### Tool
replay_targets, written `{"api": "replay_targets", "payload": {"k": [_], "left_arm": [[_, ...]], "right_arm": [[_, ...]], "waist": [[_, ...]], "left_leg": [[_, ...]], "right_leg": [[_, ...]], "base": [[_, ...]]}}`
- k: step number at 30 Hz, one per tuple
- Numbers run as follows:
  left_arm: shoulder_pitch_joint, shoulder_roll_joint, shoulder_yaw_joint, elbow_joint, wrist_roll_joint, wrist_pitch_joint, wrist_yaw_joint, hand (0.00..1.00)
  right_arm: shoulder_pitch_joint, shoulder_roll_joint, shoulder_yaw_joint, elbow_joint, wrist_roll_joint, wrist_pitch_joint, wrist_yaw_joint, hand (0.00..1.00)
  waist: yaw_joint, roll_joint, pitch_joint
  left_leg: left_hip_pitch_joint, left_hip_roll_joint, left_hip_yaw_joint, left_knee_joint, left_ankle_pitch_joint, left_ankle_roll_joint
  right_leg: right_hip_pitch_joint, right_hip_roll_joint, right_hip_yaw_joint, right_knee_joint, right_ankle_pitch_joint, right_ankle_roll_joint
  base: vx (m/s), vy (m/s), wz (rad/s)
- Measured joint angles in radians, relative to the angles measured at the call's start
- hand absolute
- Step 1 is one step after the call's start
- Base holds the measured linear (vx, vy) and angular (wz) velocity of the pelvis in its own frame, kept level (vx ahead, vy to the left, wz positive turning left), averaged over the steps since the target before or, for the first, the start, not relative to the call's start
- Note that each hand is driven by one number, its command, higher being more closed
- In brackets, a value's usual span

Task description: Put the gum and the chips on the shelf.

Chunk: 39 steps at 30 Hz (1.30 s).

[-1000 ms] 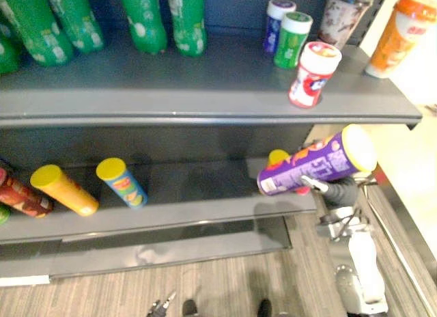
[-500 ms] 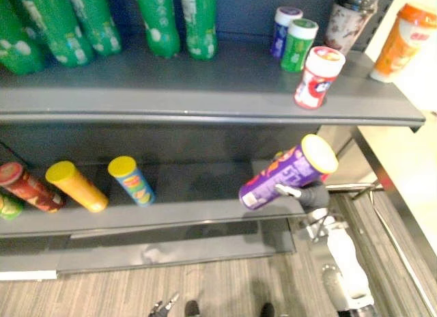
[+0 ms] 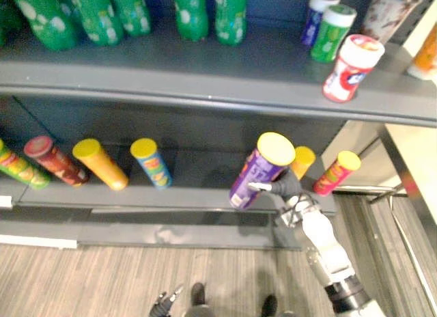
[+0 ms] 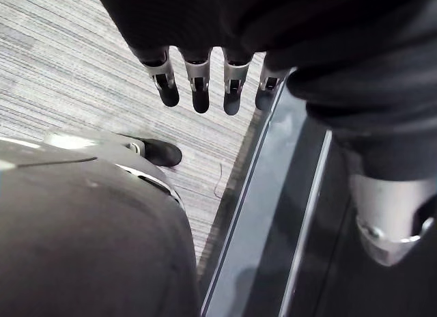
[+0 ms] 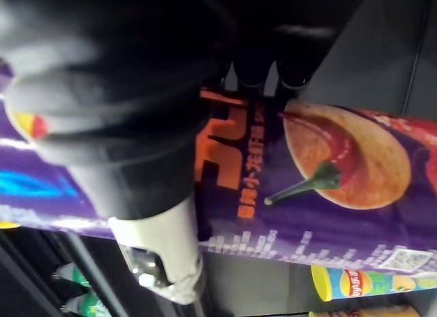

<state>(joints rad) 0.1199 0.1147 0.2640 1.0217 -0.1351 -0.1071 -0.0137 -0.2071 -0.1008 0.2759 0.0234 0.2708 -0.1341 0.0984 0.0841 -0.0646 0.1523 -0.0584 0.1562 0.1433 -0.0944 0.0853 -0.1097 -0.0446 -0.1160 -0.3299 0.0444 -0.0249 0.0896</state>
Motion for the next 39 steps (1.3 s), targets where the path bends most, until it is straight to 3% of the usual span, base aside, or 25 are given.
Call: {"api": "replay_targets", "payload": {"k": [6,14,20,29,39], "left_arm": [[-0.020,0.004,-0.037,-0.048,-0.010,-0.004,0.009,0.00],[-0.060,0.006,-0.128,-0.134,-0.051,-0.020,0.018,0.00],[-0.085,0.011,-0.190,-0.197,-0.104,-0.033,0.033,0.00],[-0.119,0.012,-0.269,-0.233,-0.176,-0.058,0.041,0.00],[-0.148,0.014,-0.309,-0.233,-0.178,-0.060,0.053,0.00]], "right_arm": [[-0.148,0.024,-0.011,0.138,-0.081,0.001,-0.065,1.00],[-0.372,0.040,-0.175,0.365,-0.195,0.009,-0.189,1.00],[-0.573,0.019,-0.302,0.506,-0.234,0.022,-0.298,1.00],[-0.663,-0.010,-0.393,0.600,-0.274,0.025,-0.405,1.00],[-0.719,0.000,-0.428,0.632,-0.326,0.028,-0.475,1.00]], "waist": [[0.013,0.006,0.086],[0.057,0.047,0.203],[0.063,0.074,0.279],[0.086,0.128,0.316],[0.111,0.159,0.331]], "left_leg": [[-0.049,-0.007,-0.040,0.000,0.030,0.001],[-0.110,-0.035,-0.077,0.000,0.065,0.004],[-0.189,-0.047,-0.106,0.048,0.077,0.009],[-0.266,-0.057,-0.145,0.083,0.081,0.010],[-0.318,-0.068,-0.157,0.102,0.088,0.015]], "right_leg": [[-0.081,-0.027,-0.025,0.123,-0.048,-0.006],[-0.185,-0.093,-0.054,0.288,-0.112,-0.007],[-0.250,-0.121,-0.073,0.352,-0.127,-0.014],[-0.304,-0.143,-0.102,0.396,-0.139,-0.021],[-0.355,-0.162,-0.109,0.435,-0.151,-0.025]], "base": [[-0.06,0.001,0.20],[-0.05,0.005,0.19],[-0.04,-0.013,0.15],[-0.02,-0.039,0.12],[0.01,-0.045,0.05]]}}
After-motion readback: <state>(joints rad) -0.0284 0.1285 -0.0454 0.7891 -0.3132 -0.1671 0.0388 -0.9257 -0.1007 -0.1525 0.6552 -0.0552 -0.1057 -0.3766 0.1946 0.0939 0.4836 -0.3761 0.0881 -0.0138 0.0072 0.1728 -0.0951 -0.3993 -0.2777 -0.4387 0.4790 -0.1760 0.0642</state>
